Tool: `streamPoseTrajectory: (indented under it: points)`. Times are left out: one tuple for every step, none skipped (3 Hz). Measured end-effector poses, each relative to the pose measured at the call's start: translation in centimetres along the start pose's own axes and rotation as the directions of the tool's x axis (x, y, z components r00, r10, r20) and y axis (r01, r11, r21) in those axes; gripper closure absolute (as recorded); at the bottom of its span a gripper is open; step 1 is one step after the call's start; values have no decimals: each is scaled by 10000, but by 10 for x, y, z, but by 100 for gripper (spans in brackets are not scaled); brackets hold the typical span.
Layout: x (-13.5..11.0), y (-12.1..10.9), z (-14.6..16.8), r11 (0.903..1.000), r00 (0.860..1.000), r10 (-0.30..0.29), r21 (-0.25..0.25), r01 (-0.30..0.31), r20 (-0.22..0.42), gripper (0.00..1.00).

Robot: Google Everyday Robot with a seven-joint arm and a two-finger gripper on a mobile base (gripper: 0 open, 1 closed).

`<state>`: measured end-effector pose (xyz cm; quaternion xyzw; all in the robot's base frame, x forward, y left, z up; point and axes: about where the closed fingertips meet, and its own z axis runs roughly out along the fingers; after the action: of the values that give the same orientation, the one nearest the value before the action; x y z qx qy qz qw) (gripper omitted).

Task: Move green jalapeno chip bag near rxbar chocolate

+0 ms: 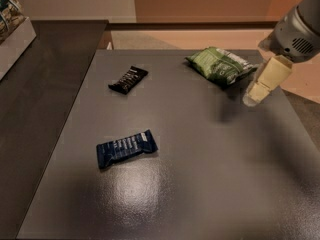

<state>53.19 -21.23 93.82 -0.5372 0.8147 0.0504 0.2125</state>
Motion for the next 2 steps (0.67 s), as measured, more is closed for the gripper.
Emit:
streamPoseTrajectory:
  points:
    - [-3, -26, 13, 9972, 9966, 651, 340, -668, 507, 0]
    - [-7, -54, 30, 9895, 9875, 1267, 572, -1325, 939, 0]
